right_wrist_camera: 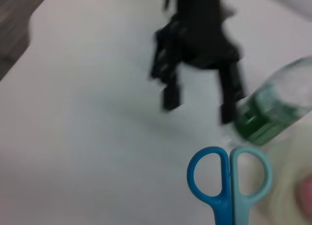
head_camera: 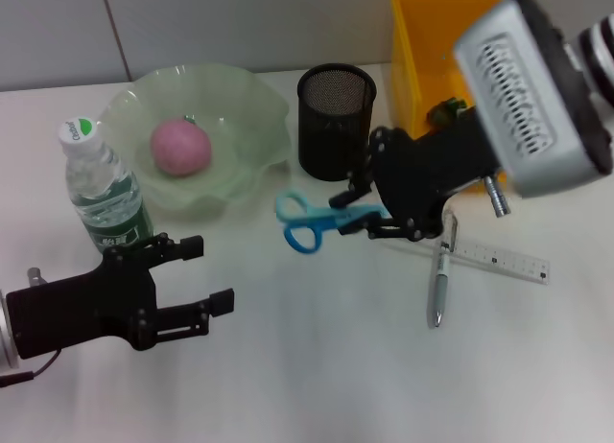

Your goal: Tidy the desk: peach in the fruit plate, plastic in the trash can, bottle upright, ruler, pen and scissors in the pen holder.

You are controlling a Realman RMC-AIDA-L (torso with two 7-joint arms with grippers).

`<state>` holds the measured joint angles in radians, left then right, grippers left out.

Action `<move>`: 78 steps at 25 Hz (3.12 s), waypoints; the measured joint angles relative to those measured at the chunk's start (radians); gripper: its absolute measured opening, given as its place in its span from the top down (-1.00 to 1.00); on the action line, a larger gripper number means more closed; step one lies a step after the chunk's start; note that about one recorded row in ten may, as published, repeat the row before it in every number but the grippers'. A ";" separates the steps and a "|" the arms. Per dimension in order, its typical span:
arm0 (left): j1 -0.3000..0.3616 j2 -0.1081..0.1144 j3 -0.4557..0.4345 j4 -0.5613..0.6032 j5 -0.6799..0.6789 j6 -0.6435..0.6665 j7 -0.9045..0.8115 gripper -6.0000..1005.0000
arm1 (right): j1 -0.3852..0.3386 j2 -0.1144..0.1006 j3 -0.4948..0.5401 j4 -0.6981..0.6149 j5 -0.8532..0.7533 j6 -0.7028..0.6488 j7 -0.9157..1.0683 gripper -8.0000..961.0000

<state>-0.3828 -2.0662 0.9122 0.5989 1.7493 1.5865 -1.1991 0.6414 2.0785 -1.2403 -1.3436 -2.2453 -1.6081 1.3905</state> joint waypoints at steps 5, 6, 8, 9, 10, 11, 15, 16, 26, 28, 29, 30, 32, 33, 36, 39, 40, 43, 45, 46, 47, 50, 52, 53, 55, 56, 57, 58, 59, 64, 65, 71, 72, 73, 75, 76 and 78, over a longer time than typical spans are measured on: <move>0.010 0.002 0.000 0.000 0.001 0.034 -0.006 -0.68 | -0.070 0.003 0.023 0.026 0.176 0.083 -0.001 0.59; 0.011 0.002 0.001 0.000 0.000 0.037 -0.003 -0.68 | -0.099 0.003 0.027 0.042 0.249 0.125 -0.003 0.59; 0.010 0.002 0.000 0.000 0.000 0.037 0.000 -0.68 | -0.112 0.003 0.032 0.050 0.282 0.141 -0.004 0.59; 0.008 0.002 0.001 -0.001 0.001 0.037 0.002 -0.68 | -0.124 0.003 0.039 0.060 0.318 0.156 -0.005 0.59; 0.005 0.002 0.001 -0.001 0.001 0.038 0.003 -0.68 | -0.131 0.003 0.044 0.068 0.341 0.164 -0.005 0.60; 0.001 0.001 0.001 -0.001 0.002 0.038 0.009 -0.68 | -0.146 0.002 0.062 0.092 0.402 0.179 -0.009 0.60; 0.000 0.000 0.001 -0.001 0.000 0.038 0.028 -0.68 | -0.161 0.002 0.087 0.136 0.494 0.203 -0.018 0.60; 0.000 0.000 0.001 -0.001 -0.001 0.038 0.033 -0.68 | -0.165 0.002 0.104 0.187 0.567 0.220 -0.038 0.60; -0.012 -0.006 -0.001 -0.062 -0.009 0.042 0.117 -0.68 | -0.159 0.002 0.125 0.444 0.841 0.380 -0.178 0.60; -0.017 -0.006 -0.004 -0.079 -0.012 0.042 0.132 -0.68 | -0.157 0.001 0.125 0.461 0.861 0.395 -0.186 0.61; -0.019 -0.006 -0.006 -0.092 -0.015 0.042 0.145 -0.68 | -0.157 0.001 0.126 0.473 0.878 0.410 -0.188 0.61; -0.021 -0.006 -0.008 -0.108 -0.022 0.042 0.162 -0.68 | -0.157 0.001 0.126 0.483 0.892 0.423 -0.191 0.61; -0.020 -0.006 -0.010 -0.137 -0.042 0.038 0.201 -0.68 | -0.159 0.002 0.126 0.506 0.927 0.446 -0.201 0.61; -0.017 -0.006 -0.010 -0.151 -0.053 0.034 0.220 -0.68 | -0.160 0.002 0.126 0.519 0.945 0.454 -0.210 0.61; 0.002 -0.004 -0.011 -0.206 -0.114 0.018 0.316 -0.68 | -0.156 0.002 0.127 0.581 1.019 0.491 -0.252 0.61; 0.013 -0.003 -0.012 -0.224 -0.135 0.014 0.353 -0.68 | -0.153 0.002 0.127 0.604 1.047 0.508 -0.267 0.61; 0.018 -0.003 -0.013 -0.234 -0.145 0.013 0.372 -0.68 | -0.151 0.002 0.127 0.613 1.060 0.515 -0.276 0.61; 0.024 -0.003 -0.028 -0.269 -0.152 0.006 0.427 -0.68 | -0.141 0.003 0.126 0.647 1.105 0.537 -0.306 0.61; 0.025 -0.004 -0.041 -0.303 -0.153 0.000 0.466 -0.68 | -0.130 0.003 0.123 0.670 1.123 0.547 -0.319 0.62; 0.024 -0.004 -0.042 -0.309 -0.153 -0.001 0.472 -0.68 | -0.114 0.004 0.119 0.695 1.134 0.558 -0.339 0.62; 0.022 -0.004 -0.044 -0.317 -0.153 -0.002 0.479 -0.68 | -0.114 0.004 0.119 0.695 1.134 0.558 -0.339 0.62; 0.017 -0.004 -0.050 -0.333 -0.153 -0.007 0.486 -0.68 | -0.086 0.008 0.121 0.738 1.138 0.568 -0.386 0.64; 0.014 -0.006 -0.050 -0.338 -0.153 -0.014 0.487 -0.68 | -0.063 0.009 0.124 0.772 1.143 0.575 -0.416 0.68; 0.014 -0.006 -0.050 -0.340 -0.153 -0.017 0.487 -0.68 | -0.051 0.009 0.124 0.794 1.155 0.580 -0.433 0.70; 0.013 -0.006 -0.050 -0.344 -0.156 -0.022 0.487 -0.68 | -0.036 0.009 0.118 0.822 1.189 0.583 -0.464 0.74; 0.012 -0.006 -0.050 -0.346 -0.160 -0.022 0.486 -0.68 | -0.035 0.009 0.107 0.827 1.219 0.574 -0.485 0.77; 0.012 -0.006 -0.050 -0.347 -0.163 -0.021 0.484 -0.68 | -0.035 0.009 0.107 0.827 1.219 0.574 -0.485 0.79; 0.011 -0.006 -0.050 -0.347 -0.165 -0.021 0.481 -0.68 | -0.038 0.009 0.104 0.821 1.233 0.565 -0.490 0.81; 0.011 -0.006 -0.050 -0.347 -0.165 -0.021 0.481 -0.68 | -0.042 0.009 0.100 0.815 1.246 0.554 -0.492 0.83; 0.007 -0.004 -0.050 -0.347 -0.174 -0.016 0.466 -0.68 | -0.057 0.007 0.105 0.806 1.269 0.514 -0.492 0.84; 0.007 -0.004 -0.050 -0.347 -0.174 -0.016 0.466 -0.68 | -0.057 0.007 0.106 0.809 1.270 0.515 -0.492 0.84; 0.012 -0.005 -0.049 -0.348 -0.177 -0.017 0.472 -0.68 | -0.049 0.005 0.107 0.839 1.270 0.519 -0.491 0.83; 0.013 -0.005 -0.049 -0.348 -0.177 -0.018 0.473 -0.68 | -0.049 0.005 0.107 0.842 1.271 0.519 -0.490 0.80; 0.014 -0.006 -0.048 -0.348 -0.177 -0.019 0.474 -0.68 | -0.050 0.005 0.107 0.844 1.271 0.519 -0.489 0.76; 0.014 -0.006 -0.048 -0.349 -0.177 -0.019 0.474 -0.68 | -0.051 0.005 0.107 0.846 1.271 0.519 -0.482 0.70; 0.015 -0.006 -0.049 -0.349 -0.177 -0.019 0.474 -0.68 | -0.052 0.005 0.107 0.847 1.271 0.519 -0.480 0.67; 0.015 -0.006 -0.049 -0.350 -0.177 -0.019 0.475 -0.68 | -0.055 0.005 0.107 0.847 1.271 0.515 -0.477 0.48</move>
<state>-0.3681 -2.0724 0.8636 0.2494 1.5720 1.5674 -0.7240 0.5868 2.0831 -1.1335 -0.4969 -0.9740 -1.0927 0.9134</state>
